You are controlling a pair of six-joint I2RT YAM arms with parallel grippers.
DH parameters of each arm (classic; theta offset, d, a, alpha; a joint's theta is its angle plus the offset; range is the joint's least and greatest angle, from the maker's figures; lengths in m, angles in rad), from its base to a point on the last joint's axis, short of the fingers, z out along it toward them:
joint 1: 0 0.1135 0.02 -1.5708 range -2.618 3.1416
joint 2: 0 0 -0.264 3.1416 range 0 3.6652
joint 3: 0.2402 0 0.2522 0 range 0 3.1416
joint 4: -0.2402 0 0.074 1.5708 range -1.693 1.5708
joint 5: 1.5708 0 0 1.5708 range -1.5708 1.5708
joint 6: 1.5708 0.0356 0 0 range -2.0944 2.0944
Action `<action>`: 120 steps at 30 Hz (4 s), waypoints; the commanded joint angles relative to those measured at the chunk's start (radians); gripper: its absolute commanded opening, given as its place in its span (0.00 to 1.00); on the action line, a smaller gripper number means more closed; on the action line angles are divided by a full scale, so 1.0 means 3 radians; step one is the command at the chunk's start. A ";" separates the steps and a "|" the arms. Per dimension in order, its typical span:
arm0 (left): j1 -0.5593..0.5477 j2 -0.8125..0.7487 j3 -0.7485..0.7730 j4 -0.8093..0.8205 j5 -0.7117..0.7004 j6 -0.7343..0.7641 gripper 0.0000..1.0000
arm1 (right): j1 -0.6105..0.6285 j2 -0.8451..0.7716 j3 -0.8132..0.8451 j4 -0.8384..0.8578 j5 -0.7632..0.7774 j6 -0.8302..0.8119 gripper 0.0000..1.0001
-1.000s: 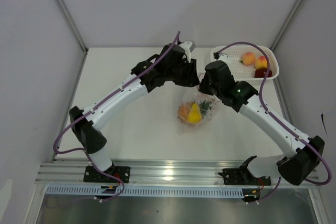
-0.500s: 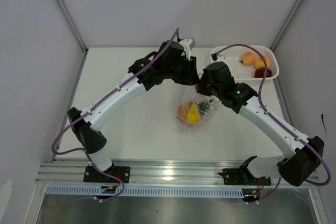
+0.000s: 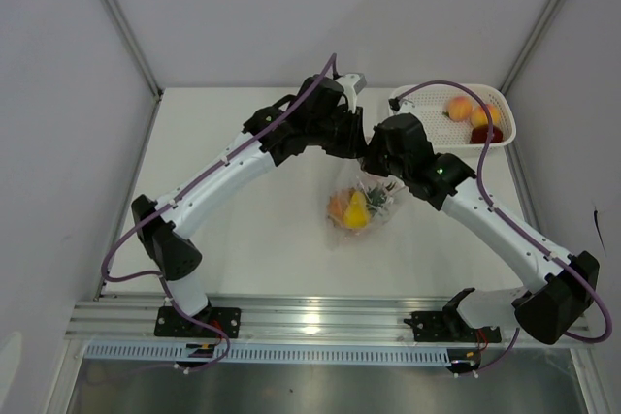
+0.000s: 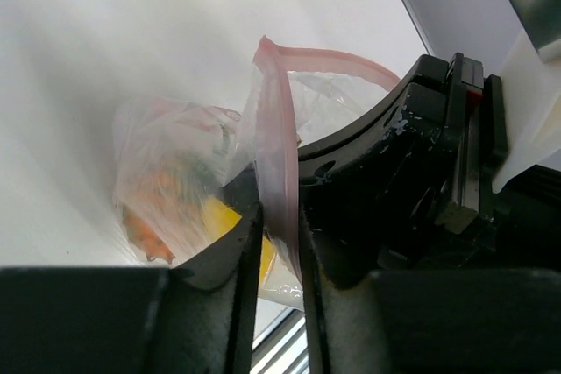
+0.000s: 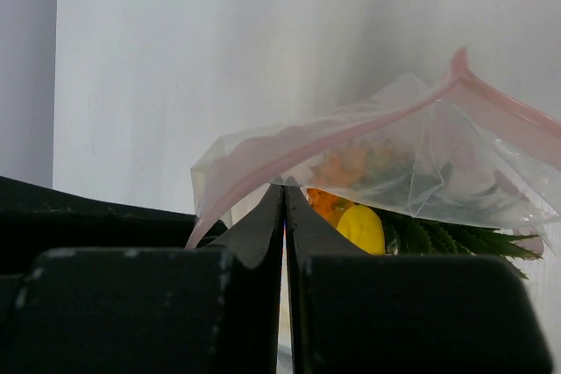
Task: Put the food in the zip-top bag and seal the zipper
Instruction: Adjust the zipper food storage bag at the center of the board, then pick up the fake fruit from the bin.
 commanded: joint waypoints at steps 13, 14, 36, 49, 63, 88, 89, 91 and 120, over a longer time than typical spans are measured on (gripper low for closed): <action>0.0183 -0.0127 -0.0159 0.0077 0.0336 0.0134 0.00 | -0.0011 -0.0190 0.0208 -0.0323 0.0372 -0.0198 0.07; 0.0213 -0.0142 -0.0164 0.0103 0.0407 0.0144 0.00 | -0.0016 -0.0225 0.0269 -0.0384 0.0398 -0.0224 0.17; 0.0413 -0.0689 -0.0404 0.0436 0.0838 0.0119 0.01 | -0.0730 -0.0334 0.0663 -0.0492 -0.0036 -0.0546 0.66; 0.0479 -0.0572 -0.0425 0.0385 0.0658 -0.0166 0.01 | -0.1708 0.0091 0.1057 -0.0235 -0.0645 -0.0480 0.99; 0.0612 -0.0321 -0.0164 0.0256 0.0930 -0.0618 0.00 | -0.2403 0.1194 0.1568 -0.0477 -0.0339 -0.0669 0.99; 0.0587 -0.0720 -0.0910 0.0819 0.0572 0.0027 0.01 | -0.2470 0.3680 0.3603 -0.0195 -0.0022 -0.1380 0.99; 0.0592 -0.0705 -0.0910 0.0829 0.0582 0.0027 0.01 | -0.2465 0.3742 0.3740 -0.0231 0.0029 -0.1385 1.00; 0.0587 -0.0690 -0.0859 0.0824 0.0582 0.0037 0.01 | -0.2440 0.3839 0.3772 -0.0267 0.0213 -0.1370 0.99; 0.0623 -0.0587 -0.0834 0.0809 0.0664 0.0007 0.00 | -0.2414 0.4203 0.3640 0.0121 0.0674 -0.1840 0.89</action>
